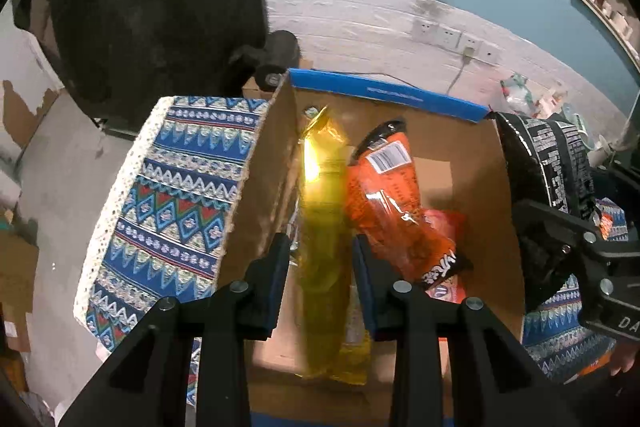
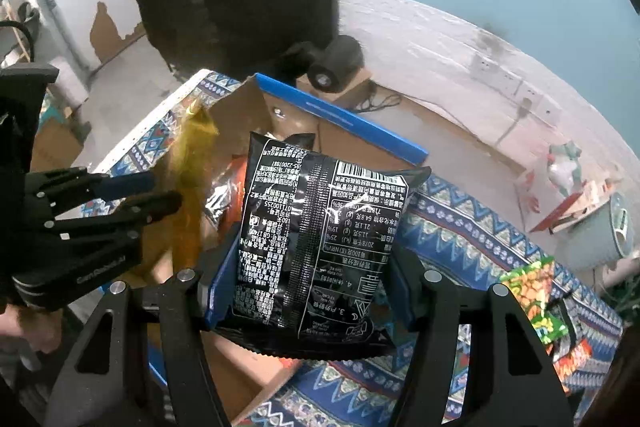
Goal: Organize snacks
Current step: 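Open the left tool dropping the yellow stick while the right tool drops the black packet into the box, then move both tools from the box back to the remaining snacks, then grasp the orange-green printed chip bag with the right tool, then grasp the green peanut bag with the left tool while the right tool holds the chip bag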
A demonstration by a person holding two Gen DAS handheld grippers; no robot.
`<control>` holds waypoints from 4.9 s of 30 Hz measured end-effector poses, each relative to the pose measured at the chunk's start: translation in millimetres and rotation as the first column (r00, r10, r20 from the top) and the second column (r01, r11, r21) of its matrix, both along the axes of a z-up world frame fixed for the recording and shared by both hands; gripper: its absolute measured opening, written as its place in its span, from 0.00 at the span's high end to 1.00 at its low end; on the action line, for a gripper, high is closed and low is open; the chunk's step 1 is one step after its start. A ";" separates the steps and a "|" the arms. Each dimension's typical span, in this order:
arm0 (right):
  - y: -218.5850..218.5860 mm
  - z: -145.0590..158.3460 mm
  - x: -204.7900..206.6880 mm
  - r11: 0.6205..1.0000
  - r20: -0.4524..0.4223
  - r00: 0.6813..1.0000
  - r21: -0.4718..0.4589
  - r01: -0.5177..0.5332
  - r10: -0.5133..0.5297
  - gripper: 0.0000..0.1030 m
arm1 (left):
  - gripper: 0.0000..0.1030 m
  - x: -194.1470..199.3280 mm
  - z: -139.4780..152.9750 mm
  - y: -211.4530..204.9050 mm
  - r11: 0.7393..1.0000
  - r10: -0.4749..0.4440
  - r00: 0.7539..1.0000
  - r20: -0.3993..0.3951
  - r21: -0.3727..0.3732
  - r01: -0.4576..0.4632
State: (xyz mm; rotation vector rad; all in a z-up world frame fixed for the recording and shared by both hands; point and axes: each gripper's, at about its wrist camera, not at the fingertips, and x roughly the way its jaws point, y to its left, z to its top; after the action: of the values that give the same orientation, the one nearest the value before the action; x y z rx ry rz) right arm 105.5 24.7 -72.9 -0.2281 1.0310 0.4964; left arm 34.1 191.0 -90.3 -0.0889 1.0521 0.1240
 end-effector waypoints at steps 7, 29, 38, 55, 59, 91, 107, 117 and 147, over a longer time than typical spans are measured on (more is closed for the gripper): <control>10.5 -7.2 12.9 0.999 -0.006 0.999 0.002 -0.043 0.043 0.39 | 0.51 -1.8 6.8 2.3 1.000 0.006 1.000 0.016 0.023 -0.007; 14.9 -1.0 18.8 0.997 0.031 0.997 0.028 -0.070 0.069 0.25 | 0.32 -2.5 19.8 1.7 0.999 0.009 0.999 0.051 0.051 -0.012; -1.9 7.7 9.2 0.999 0.067 0.997 -0.014 -0.047 0.048 0.24 | 0.27 -3.2 26.0 -19.4 0.998 -0.033 0.998 0.060 0.062 0.029; -96.1 -6.0 -19.4 0.991 0.059 0.995 -0.098 0.089 -0.083 0.24 | 0.22 0.2 31.8 -88.8 0.984 -0.167 0.985 0.047 0.071 0.163; -118.8 -8.6 -27.8 0.987 0.061 0.992 -0.110 0.117 -0.111 0.24 | 0.22 1.1 30.9 -112.2 0.976 -0.208 0.977 0.036 0.073 0.205; -296.1 -60.8 -30.0 0.956 -0.098 0.989 -0.282 0.083 -0.114 0.24 | 0.22 24.8 -25.0 -269.2 0.835 -0.520 0.846 -0.116 0.140 0.533; -316.2 -132.2 -25.9 0.925 -0.195 0.980 -0.377 -0.047 -0.030 0.24 | 0.22 42.5 -78.1 -295.8 0.787 -0.568 0.793 -0.221 0.135 0.601; -318.9 -160.4 -28.4 0.936 -0.256 0.966 -0.344 -0.077 -0.015 0.44 | 0.22 49.8 -83.2 -296.7 0.803 -0.552 0.800 -0.235 0.110 0.586; -386.0 -59.3 -18.5 0.943 -0.122 0.946 -0.188 0.274 -0.299 0.69 | 0.20 97.0 -50.3 -340.7 0.906 -0.423 0.888 -0.182 -0.090 0.413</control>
State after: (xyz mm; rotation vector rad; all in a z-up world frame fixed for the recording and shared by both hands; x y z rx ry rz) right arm 87.0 -361.3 -132.2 -0.1878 1.2316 0.1618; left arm 131.1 -149.8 -140.7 0.1111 1.2514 -0.2919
